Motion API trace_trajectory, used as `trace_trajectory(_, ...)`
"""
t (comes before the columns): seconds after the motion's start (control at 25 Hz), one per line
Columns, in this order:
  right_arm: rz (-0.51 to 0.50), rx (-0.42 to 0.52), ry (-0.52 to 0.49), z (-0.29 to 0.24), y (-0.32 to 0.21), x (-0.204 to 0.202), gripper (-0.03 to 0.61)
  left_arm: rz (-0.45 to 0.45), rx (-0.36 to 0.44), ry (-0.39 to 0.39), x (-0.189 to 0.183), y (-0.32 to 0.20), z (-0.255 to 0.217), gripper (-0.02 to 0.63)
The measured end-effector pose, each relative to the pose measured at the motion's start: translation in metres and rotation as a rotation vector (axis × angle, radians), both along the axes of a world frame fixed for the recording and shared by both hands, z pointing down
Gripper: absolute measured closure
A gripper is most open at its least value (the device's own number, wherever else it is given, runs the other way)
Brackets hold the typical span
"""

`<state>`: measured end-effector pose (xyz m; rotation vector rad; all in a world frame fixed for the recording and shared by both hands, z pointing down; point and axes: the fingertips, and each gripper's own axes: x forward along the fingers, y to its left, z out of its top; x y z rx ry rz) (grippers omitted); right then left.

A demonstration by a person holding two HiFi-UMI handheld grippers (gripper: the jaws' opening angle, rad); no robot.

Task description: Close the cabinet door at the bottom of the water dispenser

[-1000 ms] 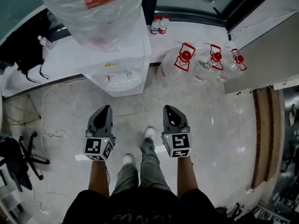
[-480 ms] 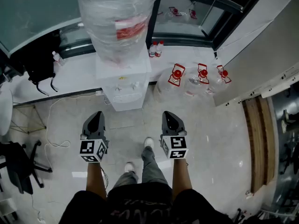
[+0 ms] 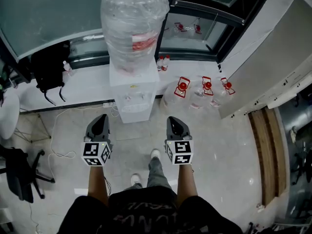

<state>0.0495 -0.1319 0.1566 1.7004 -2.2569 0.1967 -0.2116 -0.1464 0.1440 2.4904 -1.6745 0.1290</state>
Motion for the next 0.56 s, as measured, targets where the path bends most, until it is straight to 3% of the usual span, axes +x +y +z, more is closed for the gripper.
trace_trajectory(0.56,-0.040,0.064,0.031,-0.033,0.022,-0.009,0.566,-0.032,0.054,0.018,-0.015,0.023,-0.048,0.598)
